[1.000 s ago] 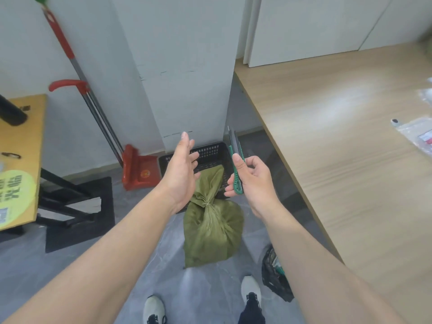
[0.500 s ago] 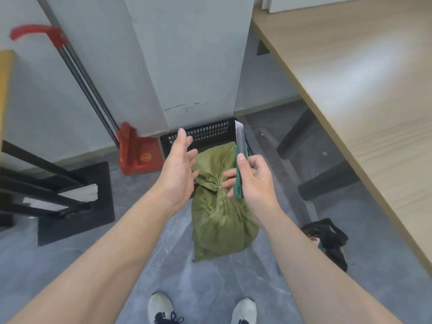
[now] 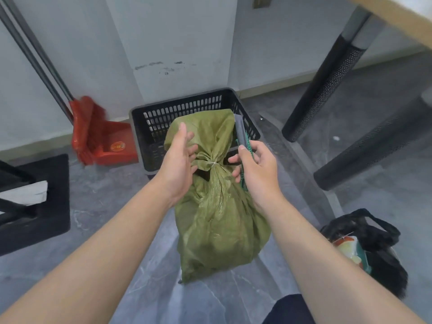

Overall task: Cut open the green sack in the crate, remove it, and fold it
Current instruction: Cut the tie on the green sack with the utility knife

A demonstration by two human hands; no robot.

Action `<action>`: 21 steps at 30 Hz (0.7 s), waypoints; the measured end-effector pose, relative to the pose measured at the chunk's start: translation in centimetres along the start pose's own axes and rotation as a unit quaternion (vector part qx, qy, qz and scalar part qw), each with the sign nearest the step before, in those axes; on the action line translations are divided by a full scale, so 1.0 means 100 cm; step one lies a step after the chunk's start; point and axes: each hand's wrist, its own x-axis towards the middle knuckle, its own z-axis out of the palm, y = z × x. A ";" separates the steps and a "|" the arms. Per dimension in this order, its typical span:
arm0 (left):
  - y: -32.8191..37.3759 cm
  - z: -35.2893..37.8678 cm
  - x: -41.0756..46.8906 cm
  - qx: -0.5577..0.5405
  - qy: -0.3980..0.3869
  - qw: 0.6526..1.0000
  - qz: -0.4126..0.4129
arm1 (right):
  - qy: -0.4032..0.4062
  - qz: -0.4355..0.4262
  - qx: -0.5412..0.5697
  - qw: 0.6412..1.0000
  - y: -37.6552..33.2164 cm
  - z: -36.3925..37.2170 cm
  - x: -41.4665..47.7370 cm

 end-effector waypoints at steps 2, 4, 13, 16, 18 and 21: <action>-0.022 -0.001 0.017 0.024 0.008 1.000 0.007 | 0.003 -0.009 0.001 1.000 0.021 -0.003 0.009; -0.043 -0.002 0.032 0.120 0.020 0.991 0.047 | 0.011 -0.017 0.000 1.000 0.039 -0.007 0.018; -0.107 -0.014 0.097 0.480 0.121 0.834 0.246 | 0.043 -0.044 0.021 0.998 0.102 -0.009 0.050; -0.114 -0.014 0.106 0.488 0.106 0.826 0.260 | 0.055 -0.054 0.016 0.997 0.111 -0.009 0.054; -0.117 -0.014 0.108 0.483 0.097 0.828 0.269 | 0.053 -0.072 -0.018 0.996 0.114 -0.010 0.055; -0.118 -0.013 0.105 0.475 0.086 0.825 0.294 | 0.035 -0.086 -0.051 0.994 0.115 -0.013 0.058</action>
